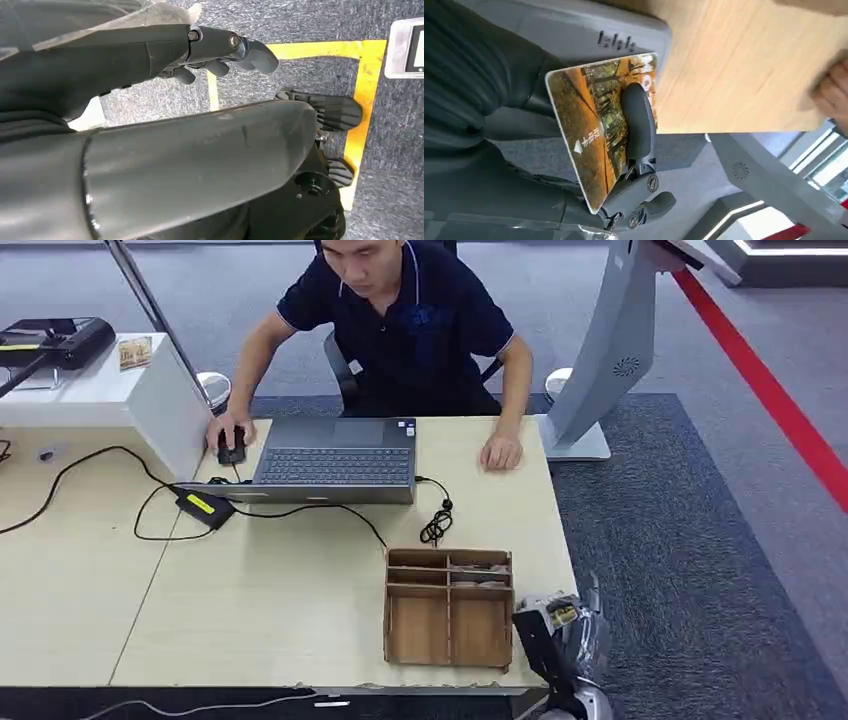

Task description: Pass the card to the sensor for recognition and then transmit it.

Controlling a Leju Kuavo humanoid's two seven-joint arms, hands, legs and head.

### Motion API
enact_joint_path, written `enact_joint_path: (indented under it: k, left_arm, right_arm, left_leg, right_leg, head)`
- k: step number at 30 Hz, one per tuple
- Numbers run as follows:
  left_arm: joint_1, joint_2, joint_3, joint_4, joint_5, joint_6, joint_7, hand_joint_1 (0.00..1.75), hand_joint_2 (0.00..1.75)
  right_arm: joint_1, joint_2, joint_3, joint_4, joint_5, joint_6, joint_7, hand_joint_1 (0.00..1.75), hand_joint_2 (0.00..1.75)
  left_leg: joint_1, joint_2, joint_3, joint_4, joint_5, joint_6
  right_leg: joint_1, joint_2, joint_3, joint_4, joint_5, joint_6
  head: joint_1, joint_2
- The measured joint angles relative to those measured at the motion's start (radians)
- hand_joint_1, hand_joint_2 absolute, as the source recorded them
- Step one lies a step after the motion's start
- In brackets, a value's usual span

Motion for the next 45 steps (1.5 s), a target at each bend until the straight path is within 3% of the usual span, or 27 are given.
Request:
enact_joint_path:
  k: [9, 23, 34, 45]
  left_arm:
    - [0.0, 0.0, 0.0, 0.0, 0.0, 0.0, 0.0, 0.0, 0.0]
    - [0.0, 0.0, 0.0, 0.0, 0.001, 0.0, 0.0, 0.0, 0.0]
    - [0.0, 0.0, 0.0, 0.0, 0.001, -0.002, 0.0, 0.0, 0.0]
    - [0.0, 0.0, -0.001, 0.0, 0.002, -0.002, 0.0, 0.0, 0.0]
  right_arm:
    - [-0.04, 0.018, -0.084, 0.075, 0.013, -0.001, -0.033, 1.75, 1.75]
    - [-0.061, 0.046, -0.116, 0.105, -0.069, -0.001, -0.082, 1.75, 1.75]
    - [-0.039, 0.056, -0.021, 0.021, -0.165, -0.001, -0.032, 1.75, 1.75]
    - [-0.008, 0.055, 0.101, -0.113, -0.176, -0.001, -0.038, 1.75, 1.75]
  left_leg:
    - [0.0, 0.001, 0.002, 0.0, 0.0, 0.0]
    - [0.0, 0.001, 0.005, 0.0, 0.0, 0.0]
    - [0.0, 0.001, 0.003, 0.0, 0.0, 0.0]
    - [0.0, 0.001, 0.001, 0.0, 0.0, 0.0]
  right_leg:
    - [0.0, 0.0, 0.001, 0.0, 0.0, 0.0]
    - [0.0, 0.001, 0.005, 0.0, 0.0, 0.0]
    - [0.0, 0.001, 0.003, 0.0, 0.0, 0.0]
    - [0.0, 0.0, 0.001, 0.0, 0.0, 0.0]
  head:
    - [0.0, 0.0]
    - [0.0, 0.0]
    - [0.0, 0.0]
    - [0.0, 0.0]
